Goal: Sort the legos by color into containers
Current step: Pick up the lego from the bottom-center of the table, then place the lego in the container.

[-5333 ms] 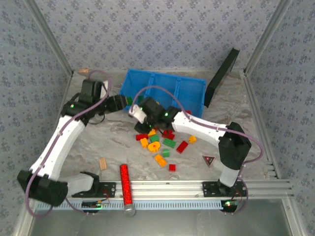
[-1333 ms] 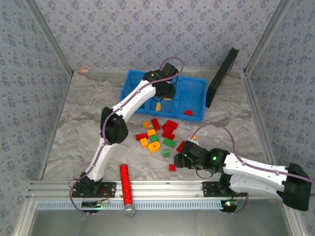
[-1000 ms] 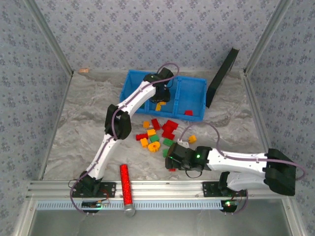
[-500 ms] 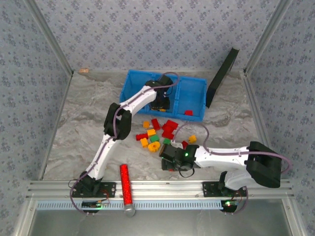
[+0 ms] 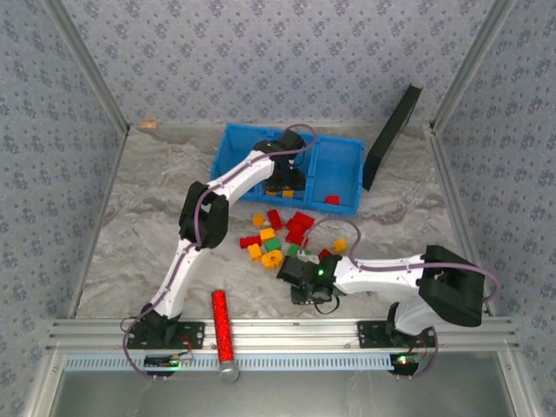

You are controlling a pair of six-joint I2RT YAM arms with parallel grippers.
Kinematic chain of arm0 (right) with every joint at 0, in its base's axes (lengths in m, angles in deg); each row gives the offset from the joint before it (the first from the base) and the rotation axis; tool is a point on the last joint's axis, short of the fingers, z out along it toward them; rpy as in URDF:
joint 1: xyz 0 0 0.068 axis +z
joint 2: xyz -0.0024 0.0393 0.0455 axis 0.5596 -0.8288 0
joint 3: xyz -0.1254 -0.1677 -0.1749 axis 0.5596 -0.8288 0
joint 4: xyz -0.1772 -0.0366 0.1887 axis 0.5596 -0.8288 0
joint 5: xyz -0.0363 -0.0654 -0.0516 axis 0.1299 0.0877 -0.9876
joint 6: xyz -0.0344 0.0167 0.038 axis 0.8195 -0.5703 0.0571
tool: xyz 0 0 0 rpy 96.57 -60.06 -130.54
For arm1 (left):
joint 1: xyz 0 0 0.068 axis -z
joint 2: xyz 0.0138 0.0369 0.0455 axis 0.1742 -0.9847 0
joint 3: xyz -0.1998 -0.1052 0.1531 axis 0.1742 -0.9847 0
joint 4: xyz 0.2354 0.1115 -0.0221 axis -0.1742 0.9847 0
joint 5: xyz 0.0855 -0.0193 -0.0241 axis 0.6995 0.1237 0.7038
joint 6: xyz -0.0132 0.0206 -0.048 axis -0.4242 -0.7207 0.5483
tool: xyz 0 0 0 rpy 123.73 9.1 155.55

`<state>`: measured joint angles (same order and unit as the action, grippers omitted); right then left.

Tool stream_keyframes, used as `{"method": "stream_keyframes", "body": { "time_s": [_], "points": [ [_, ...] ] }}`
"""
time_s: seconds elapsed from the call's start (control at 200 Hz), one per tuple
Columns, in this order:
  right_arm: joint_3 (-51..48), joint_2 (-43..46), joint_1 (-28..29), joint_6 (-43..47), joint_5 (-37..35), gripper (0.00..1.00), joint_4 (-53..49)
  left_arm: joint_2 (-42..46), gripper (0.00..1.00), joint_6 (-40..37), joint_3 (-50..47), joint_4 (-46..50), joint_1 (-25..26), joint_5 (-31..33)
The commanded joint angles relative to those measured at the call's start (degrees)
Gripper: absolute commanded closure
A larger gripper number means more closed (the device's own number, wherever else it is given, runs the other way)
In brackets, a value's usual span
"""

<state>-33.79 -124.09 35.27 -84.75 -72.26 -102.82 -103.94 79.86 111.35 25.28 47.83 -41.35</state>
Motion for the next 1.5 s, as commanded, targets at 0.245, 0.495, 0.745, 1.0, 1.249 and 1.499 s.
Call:
{"method": "stream_keyframes", "body": {
  "time_s": [0.245,0.495,0.745,1.0,1.249,1.499],
  "points": [
    [-0.34,16.41,-9.44,7.89,-1.9,0.72,-12.34,7.26,0.35,-1.98,7.06,1.66,-1.5,-0.45],
    [8.34,20.83,-30.8,28.81,-1.17,0.72,-16.58,16.73,0.33,-3.38,-2.87,0.52,-0.93,-1.17],
    [22.13,8.62,-44.22,44.23,1.57,0.71,-9.48,33.46,0.31,-2.37,-26.03,-1.1,2.75,3.19],
    [33.39,-5.97,-47.68,48.94,2.66,0.71,-3.16,43.2,0.31,4.44,-43.17,0.38,12.43,4.23],
    [39.19,-17.65,-50.01,50.17,2.43,0.72,2.46,45.44,0.3,12.08,-53.21,-5.97,21.3,2.59],
    [45.69,-27.43,-51.22,51.22,2.76,0.72,2.91,42.37,0.3,13.83,-54.1,-7.69,25.07,1.42]
  ]
}}
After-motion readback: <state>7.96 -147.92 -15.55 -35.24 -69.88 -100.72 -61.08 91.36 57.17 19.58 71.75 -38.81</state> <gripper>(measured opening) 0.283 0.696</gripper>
